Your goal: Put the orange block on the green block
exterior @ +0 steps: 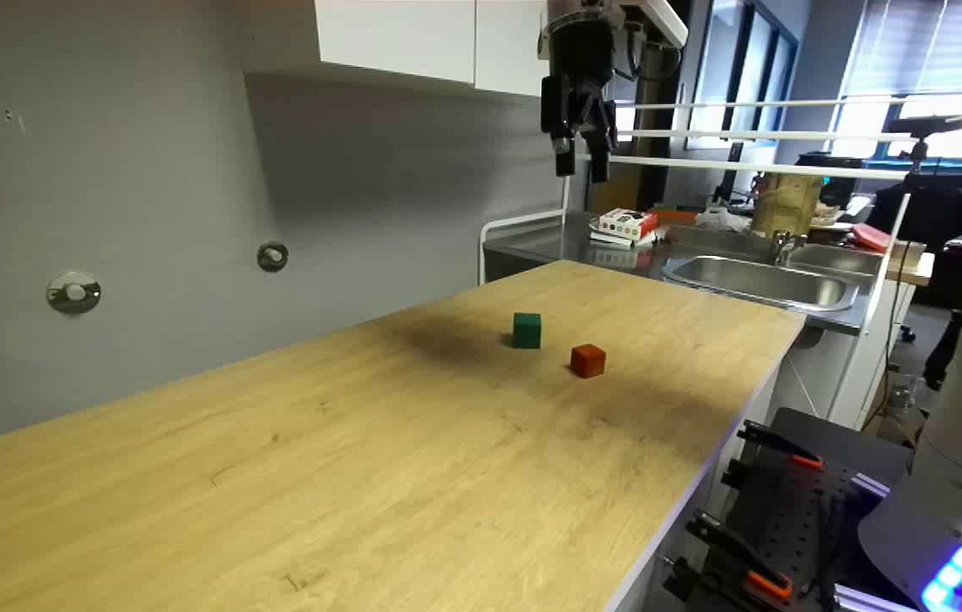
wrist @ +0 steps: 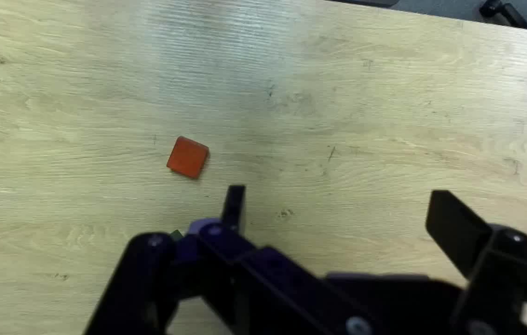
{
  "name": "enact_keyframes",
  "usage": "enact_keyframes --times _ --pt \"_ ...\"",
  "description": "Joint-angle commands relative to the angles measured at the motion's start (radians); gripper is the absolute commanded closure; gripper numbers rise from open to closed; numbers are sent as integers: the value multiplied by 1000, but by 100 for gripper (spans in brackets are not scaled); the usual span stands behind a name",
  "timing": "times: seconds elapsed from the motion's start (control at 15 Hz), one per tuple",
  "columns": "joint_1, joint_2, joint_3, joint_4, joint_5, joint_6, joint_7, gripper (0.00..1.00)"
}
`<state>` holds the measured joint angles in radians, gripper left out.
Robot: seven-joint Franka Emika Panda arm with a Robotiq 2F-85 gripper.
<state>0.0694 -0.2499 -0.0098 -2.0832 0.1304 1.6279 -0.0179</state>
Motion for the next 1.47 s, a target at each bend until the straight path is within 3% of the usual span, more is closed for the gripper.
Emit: enact_keyframes --times 0.0,0.8,1.4 --pt "-14 1 12 3 2 -2 -3 0" --pt "-21 25 14 9 -9 22 21 0" --pt "-76 173 -30 -84 70 297 2 0"
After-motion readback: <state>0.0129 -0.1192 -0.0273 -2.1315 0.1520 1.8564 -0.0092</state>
